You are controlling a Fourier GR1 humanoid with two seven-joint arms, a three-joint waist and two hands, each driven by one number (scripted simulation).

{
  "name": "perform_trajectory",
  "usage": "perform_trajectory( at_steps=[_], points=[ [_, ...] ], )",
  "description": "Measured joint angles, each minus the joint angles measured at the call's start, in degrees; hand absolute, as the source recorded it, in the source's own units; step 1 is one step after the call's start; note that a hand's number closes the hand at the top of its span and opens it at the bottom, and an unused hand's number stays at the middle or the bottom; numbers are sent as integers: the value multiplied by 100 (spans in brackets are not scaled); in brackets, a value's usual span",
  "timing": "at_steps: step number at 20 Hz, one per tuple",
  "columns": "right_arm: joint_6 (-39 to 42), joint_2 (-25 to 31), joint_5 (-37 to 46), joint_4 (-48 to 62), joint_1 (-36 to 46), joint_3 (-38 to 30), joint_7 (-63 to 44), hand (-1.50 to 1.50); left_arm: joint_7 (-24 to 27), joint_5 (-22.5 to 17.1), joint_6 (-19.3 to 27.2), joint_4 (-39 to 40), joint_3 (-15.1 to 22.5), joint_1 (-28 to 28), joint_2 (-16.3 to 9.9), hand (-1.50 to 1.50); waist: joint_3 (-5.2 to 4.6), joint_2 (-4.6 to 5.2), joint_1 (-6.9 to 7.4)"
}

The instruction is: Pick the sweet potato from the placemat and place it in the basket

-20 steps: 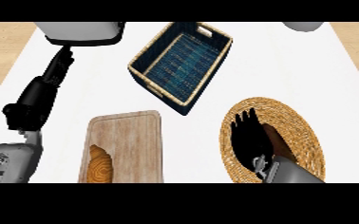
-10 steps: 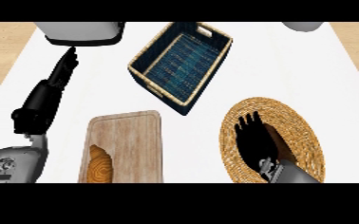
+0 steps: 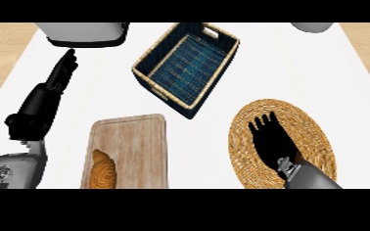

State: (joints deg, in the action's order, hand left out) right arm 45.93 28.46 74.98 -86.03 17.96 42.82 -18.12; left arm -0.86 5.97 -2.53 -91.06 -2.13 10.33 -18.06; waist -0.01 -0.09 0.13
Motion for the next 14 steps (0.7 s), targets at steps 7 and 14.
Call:
perform_trajectory(
  at_steps=[7,14],
  points=[
    [-324,18,375,296,-109,-258,389,150,39,56,-151,61,-132,44,74,0,-10,-13,-5],
    [-689,-150,591,535,-57,-540,750,150,82,106,-253,172,-265,128,92,0,-33,-54,11]
  ],
)
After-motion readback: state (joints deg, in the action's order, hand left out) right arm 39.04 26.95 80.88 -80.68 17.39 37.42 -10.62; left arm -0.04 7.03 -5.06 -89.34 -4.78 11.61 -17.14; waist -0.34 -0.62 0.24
